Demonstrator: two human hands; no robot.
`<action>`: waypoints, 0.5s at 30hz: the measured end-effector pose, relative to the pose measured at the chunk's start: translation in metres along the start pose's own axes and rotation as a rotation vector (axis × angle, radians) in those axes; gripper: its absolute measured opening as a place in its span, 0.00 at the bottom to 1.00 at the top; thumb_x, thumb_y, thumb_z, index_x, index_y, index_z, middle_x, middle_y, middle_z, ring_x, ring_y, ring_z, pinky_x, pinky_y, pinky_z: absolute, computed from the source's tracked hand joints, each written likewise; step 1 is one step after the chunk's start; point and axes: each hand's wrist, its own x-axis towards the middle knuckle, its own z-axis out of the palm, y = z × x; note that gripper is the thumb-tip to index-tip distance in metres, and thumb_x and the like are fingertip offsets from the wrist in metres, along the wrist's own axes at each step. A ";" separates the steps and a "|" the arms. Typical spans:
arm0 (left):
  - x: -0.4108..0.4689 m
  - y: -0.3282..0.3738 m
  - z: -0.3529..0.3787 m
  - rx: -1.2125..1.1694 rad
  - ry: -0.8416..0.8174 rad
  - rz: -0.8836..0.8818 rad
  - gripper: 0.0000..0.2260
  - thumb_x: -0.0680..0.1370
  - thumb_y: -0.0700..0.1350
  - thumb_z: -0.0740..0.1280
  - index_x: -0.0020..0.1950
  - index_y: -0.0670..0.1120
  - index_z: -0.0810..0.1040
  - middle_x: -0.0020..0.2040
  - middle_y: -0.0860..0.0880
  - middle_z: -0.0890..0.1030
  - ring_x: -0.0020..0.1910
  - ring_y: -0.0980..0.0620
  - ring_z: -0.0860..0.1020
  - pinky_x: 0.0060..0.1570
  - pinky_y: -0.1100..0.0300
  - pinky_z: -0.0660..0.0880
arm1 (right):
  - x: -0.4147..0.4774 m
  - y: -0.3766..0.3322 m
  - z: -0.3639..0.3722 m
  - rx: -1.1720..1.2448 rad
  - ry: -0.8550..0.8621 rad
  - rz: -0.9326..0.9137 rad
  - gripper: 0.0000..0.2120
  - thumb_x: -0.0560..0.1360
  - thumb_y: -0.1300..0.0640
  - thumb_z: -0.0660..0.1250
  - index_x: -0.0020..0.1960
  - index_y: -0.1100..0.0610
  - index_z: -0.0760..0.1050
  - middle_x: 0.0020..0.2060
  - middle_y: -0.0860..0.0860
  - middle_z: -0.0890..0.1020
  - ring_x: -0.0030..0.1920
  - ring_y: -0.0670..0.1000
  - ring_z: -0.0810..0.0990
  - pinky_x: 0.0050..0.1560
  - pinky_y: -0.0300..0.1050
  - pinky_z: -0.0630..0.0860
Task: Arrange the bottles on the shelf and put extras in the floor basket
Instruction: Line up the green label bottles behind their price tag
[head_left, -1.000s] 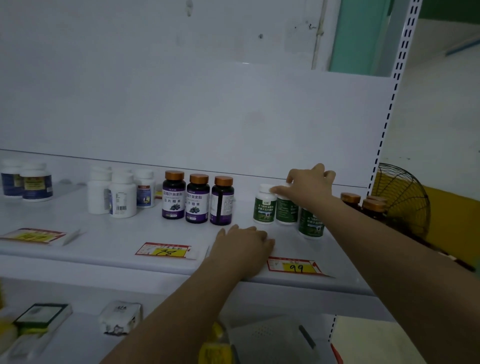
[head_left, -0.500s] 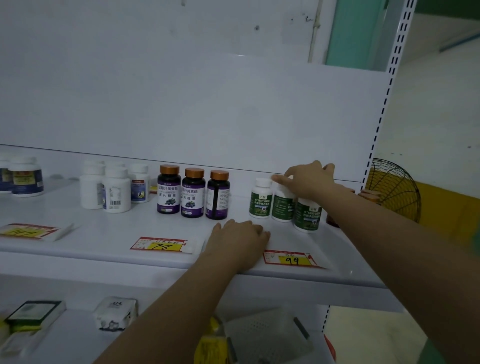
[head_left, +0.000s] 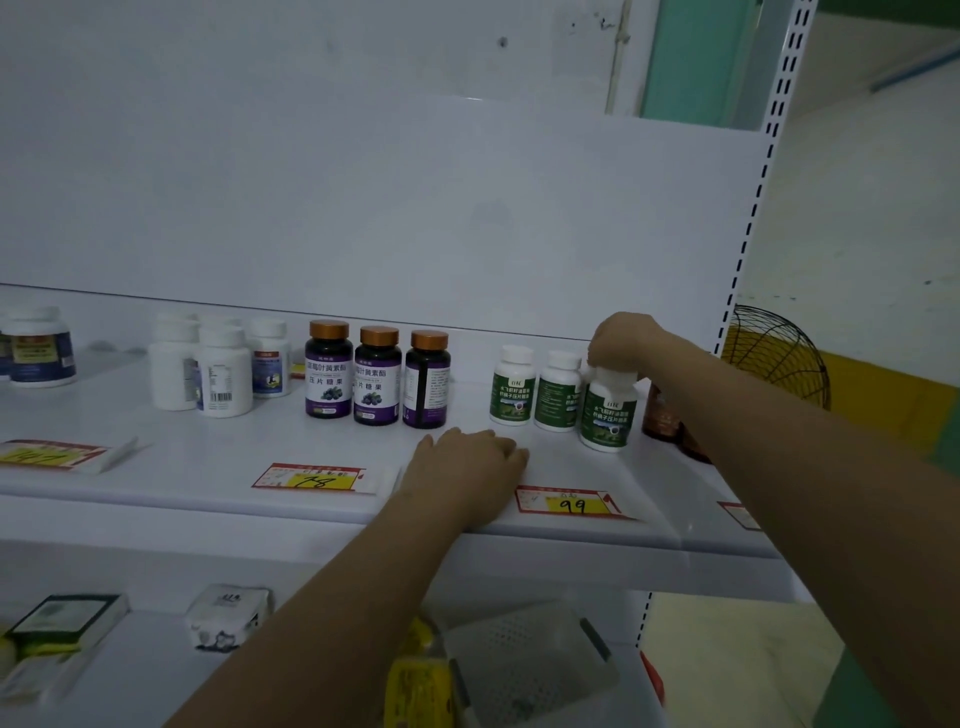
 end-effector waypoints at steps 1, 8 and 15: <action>0.000 0.000 0.001 0.010 0.000 0.008 0.21 0.83 0.54 0.45 0.71 0.51 0.67 0.72 0.49 0.67 0.70 0.45 0.64 0.70 0.44 0.57 | 0.000 0.000 -0.001 0.041 -0.003 0.025 0.13 0.78 0.55 0.63 0.57 0.62 0.74 0.52 0.56 0.77 0.48 0.55 0.75 0.36 0.41 0.70; -0.001 -0.001 -0.001 0.040 -0.014 0.029 0.18 0.83 0.51 0.48 0.69 0.49 0.67 0.67 0.46 0.70 0.66 0.42 0.67 0.68 0.40 0.61 | 0.009 0.004 0.005 0.231 0.160 0.027 0.13 0.76 0.59 0.65 0.58 0.61 0.77 0.57 0.56 0.79 0.56 0.56 0.77 0.51 0.45 0.75; -0.005 0.002 -0.004 -0.104 0.140 0.000 0.22 0.82 0.56 0.50 0.73 0.49 0.64 0.70 0.47 0.70 0.68 0.47 0.68 0.69 0.48 0.63 | -0.022 0.005 -0.060 0.435 0.426 -0.169 0.14 0.75 0.57 0.67 0.60 0.57 0.77 0.61 0.56 0.76 0.60 0.56 0.74 0.55 0.45 0.72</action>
